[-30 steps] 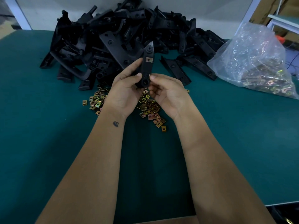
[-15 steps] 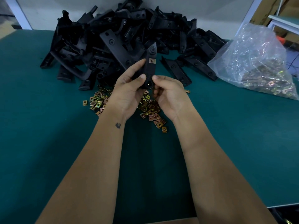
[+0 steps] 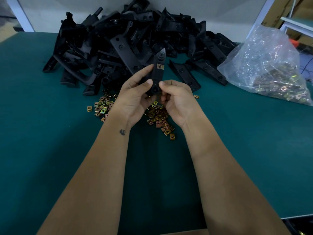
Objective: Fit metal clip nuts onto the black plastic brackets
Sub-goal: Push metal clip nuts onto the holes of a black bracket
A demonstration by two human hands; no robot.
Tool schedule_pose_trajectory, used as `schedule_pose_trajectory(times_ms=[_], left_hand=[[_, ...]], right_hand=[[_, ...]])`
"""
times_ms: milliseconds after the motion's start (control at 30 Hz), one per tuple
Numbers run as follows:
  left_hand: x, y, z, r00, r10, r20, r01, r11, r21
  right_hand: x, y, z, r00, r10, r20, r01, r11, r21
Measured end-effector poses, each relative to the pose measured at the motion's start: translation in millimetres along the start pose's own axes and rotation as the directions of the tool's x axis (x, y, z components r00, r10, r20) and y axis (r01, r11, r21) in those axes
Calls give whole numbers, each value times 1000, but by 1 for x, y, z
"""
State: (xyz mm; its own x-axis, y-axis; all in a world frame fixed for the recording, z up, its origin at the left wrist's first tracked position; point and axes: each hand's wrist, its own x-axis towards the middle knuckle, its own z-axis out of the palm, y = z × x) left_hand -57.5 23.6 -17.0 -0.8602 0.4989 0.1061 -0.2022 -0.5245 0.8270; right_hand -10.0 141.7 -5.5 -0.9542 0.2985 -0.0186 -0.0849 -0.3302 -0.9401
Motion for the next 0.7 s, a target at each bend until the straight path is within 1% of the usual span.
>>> schedule_pose_trajectory(times_ms=[133, 300, 367, 433, 500, 633, 700], left_hand=[[-1, 2, -1, 1000, -19, 1, 19, 999, 44], [-2, 8, -9, 997, -61, 45, 55, 993, 109], [-3, 9, -10, 995, -75, 58, 67, 989, 136], [-3, 9, -9, 995, -70, 65, 60, 988, 143], [-3, 8, -7, 996, -39, 75, 30, 993, 118], [-3, 6, -4, 997, 10, 82, -14, 999, 47], [-3, 6, -2, 996, 22, 85, -24, 999, 21]], right_hand=[[0, -1, -2, 1000, 0, 12, 0, 998, -70], [-2, -5, -5, 997, 3, 79, 13, 979, -204], [-2, -6, -6, 997, -1, 83, 23, 964, -265], [-2, -6, -7, 997, -3, 73, 24, 958, -285], [-2, -6, -5, 998, -1, 60, 15, 973, -231], [-1, -4, -2, 999, 3, 41, -2, 1000, -28], [0, -3, -1, 999, 3, 38, -4, 1000, 21]])
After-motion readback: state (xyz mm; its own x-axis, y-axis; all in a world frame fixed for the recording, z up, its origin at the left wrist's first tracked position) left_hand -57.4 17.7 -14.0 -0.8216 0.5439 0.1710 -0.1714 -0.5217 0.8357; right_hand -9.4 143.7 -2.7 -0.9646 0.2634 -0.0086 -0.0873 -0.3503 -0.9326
